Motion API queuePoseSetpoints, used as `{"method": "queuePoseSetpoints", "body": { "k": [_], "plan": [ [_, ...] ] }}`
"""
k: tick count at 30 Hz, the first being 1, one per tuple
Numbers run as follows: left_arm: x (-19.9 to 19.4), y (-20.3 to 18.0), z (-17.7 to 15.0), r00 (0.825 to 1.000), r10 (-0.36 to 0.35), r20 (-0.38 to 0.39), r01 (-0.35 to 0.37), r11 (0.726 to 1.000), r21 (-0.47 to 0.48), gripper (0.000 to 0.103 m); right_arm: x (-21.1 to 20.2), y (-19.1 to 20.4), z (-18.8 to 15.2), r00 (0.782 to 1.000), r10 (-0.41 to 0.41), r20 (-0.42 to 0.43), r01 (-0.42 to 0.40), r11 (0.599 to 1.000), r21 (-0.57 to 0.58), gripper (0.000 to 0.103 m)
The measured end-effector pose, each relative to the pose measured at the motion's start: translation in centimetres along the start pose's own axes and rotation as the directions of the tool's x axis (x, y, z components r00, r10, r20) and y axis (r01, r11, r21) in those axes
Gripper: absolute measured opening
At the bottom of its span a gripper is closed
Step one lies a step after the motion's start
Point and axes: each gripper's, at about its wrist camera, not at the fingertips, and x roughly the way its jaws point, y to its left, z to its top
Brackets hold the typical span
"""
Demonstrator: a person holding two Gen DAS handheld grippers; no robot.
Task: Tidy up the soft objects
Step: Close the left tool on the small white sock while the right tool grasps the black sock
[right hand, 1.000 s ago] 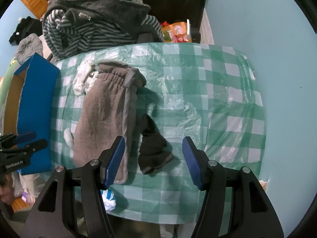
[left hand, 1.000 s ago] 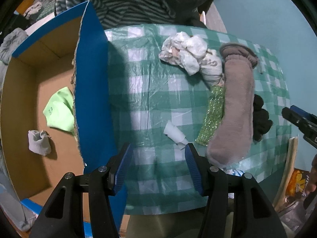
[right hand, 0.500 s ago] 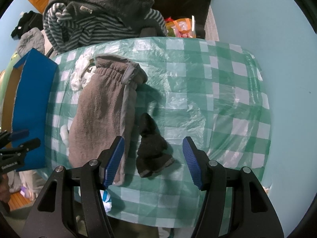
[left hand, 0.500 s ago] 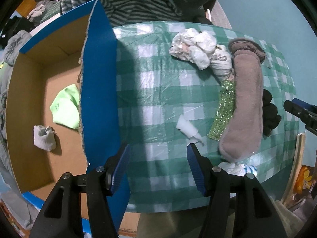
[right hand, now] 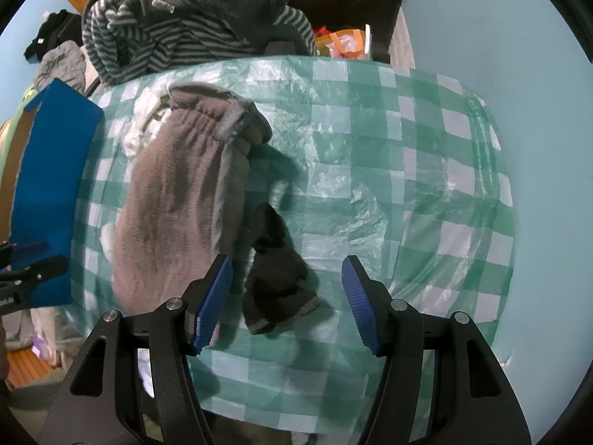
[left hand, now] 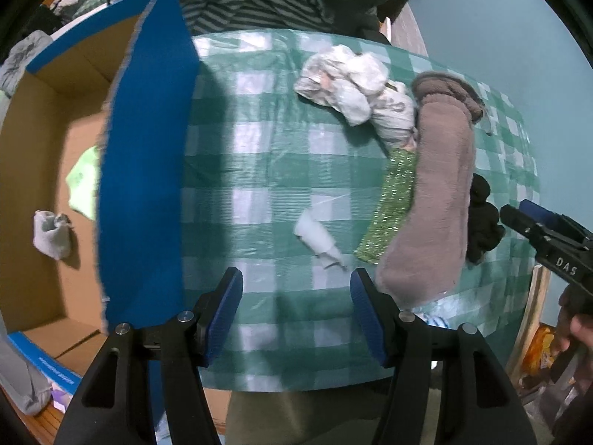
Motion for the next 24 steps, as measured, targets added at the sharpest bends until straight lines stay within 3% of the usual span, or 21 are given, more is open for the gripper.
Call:
{"method": "queuePoseSetpoints", "body": {
  "k": [8, 17, 24],
  "plan": [
    [2.6, -0.9, 0.4, 1.000, -0.001, -0.012, 0.001, 0.999, -0.032, 0.062, 1.5, -0.3, -0.2, 1.000, 0.014, -0.017, -0.014, 1.000, 0.002, 0.062],
    [4.3, 1.1, 0.6, 0.999, -0.042, -0.017, 0.039, 0.989, -0.146, 0.062, 2.7, -0.4, -0.1, 0.999, 0.013, -0.037, -0.013, 1.000, 0.005, 0.062],
    [6.0, 2.2, 0.8, 0.999, -0.041, -0.036, 0.034, 0.985, -0.172, 0.061, 3.4, 0.2, -0.2, 0.999, 0.000, -0.041, -0.001, 1.000, -0.015, 0.062]
  ]
}}
